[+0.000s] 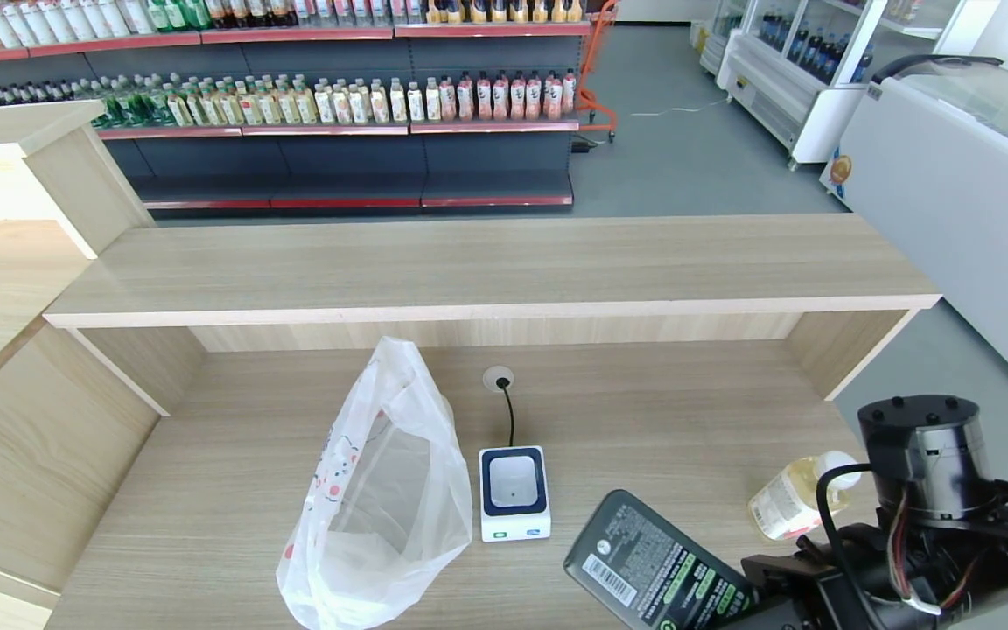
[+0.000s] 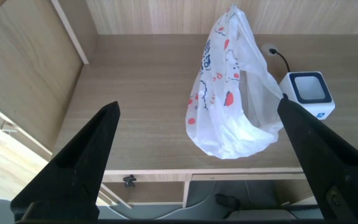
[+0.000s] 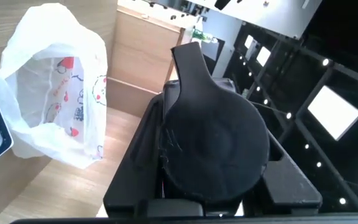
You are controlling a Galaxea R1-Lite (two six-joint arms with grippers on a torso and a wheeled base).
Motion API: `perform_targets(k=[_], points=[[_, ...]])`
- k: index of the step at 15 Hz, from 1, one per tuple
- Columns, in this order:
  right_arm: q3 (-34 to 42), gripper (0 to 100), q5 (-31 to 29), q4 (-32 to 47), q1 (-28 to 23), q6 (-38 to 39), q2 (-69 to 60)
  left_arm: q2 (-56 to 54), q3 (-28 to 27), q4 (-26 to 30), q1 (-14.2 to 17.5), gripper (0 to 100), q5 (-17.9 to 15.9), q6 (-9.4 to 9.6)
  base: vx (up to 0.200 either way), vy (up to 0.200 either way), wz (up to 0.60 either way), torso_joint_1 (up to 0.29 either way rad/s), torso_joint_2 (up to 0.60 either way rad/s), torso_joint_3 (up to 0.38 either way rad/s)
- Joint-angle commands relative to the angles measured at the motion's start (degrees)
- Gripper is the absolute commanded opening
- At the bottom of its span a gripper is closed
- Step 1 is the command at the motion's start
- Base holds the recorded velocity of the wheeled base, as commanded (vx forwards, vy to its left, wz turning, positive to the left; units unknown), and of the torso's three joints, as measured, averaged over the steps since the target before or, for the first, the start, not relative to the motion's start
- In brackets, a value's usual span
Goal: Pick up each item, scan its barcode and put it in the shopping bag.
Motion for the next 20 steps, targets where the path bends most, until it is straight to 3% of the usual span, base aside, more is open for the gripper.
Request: perform_targets(k=[1,14,17,18,19,20], points=[[-0.05,0,-0.01,0.10,0.02,0.10,0.46,-0.02,0.01,-0.01,0.00,100,0.01,-0.02,0.000,0.000,0.00,0.000,0.00,0.000],[-1.46,0,-0.45,2.56,0.02,1.68,4.85,-0.02,0.01,-0.01,0.00,100,0.01,-0.02,0.000,0.000,0.00,0.000,0.00,0.000],[-4.45,0,-0.97,11.09,-3.15,12.58,3.97,-0.02,0.01,-0.01,0.00,100,0.01,-0.02,0.000,0.000,0.00,0.000,0.00,0.000],[-3.83,0,-2.82,11.53,-7.36,22.86,0.19,-0.02,0.01,-0.01,0.00,100,0.01,-0.02,0.000,0.000,0.00,0.000,0.00,0.000],[-3.92,0,-3.96,11.70,-10.26,27.70,-2.62,-0.02,0.01,-0.01,0.00,100,0.01,-0.02,0.000,0.000,0.00,0.000,0.00,0.000],[-3.39,0,-4.58,12.58,-16.77,32.88,-6.05,-0.02,0.01,-0.01,0.00,100,0.01,-0.02,0.000,0.000,0.00,0.000,0.00,0.000]])
